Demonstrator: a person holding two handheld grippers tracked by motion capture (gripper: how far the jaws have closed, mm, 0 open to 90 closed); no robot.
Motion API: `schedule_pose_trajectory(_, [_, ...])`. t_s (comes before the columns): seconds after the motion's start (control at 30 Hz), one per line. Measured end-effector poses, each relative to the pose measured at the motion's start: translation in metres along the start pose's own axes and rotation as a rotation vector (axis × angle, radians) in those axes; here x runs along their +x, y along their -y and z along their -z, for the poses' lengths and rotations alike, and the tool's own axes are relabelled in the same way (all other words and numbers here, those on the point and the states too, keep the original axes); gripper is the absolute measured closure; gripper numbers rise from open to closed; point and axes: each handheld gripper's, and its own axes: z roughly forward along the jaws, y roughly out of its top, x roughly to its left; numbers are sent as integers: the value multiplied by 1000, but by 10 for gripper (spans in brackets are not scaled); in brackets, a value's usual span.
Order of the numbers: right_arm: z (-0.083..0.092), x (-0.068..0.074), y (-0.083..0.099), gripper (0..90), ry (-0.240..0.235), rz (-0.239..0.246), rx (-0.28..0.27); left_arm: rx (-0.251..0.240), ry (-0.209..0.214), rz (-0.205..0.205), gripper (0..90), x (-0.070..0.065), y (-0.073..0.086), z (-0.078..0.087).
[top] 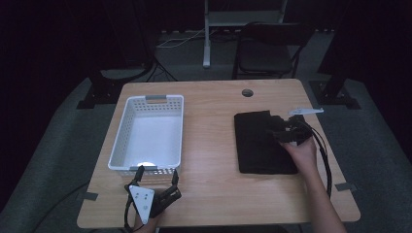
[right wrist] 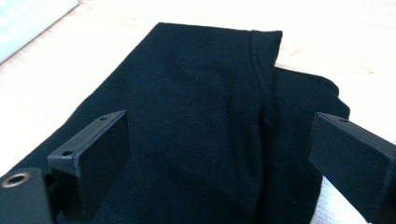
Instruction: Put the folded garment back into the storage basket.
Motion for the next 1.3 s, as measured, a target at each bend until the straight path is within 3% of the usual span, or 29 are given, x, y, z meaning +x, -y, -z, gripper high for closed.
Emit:
schedule_pose_trajectory(0.4, [-13, -4, 4, 59, 18, -27, 44, -1, 0, 0, 13, 0, 0, 0])
schedule_pose_trajectory(0.57, [-15, -10, 6, 59, 35, -54, 50, -2, 0, 0, 13, 0, 0, 0])
schedule_pose_trajectory(0.8, [-21, -17, 11, 58, 24, -92, 81, -3, 0, 0, 13, 0, 0, 0])
schedule_pose_trajectory(1.13, [-25, -17, 12, 33, 19, -84, 101, -3, 0, 1, 13, 0, 0, 0])
schedule_pose_trajectory(1.3, [-28, -14, 12, 1, 22, -40, 129, -3, 0, 0, 13, 0, 0, 0])
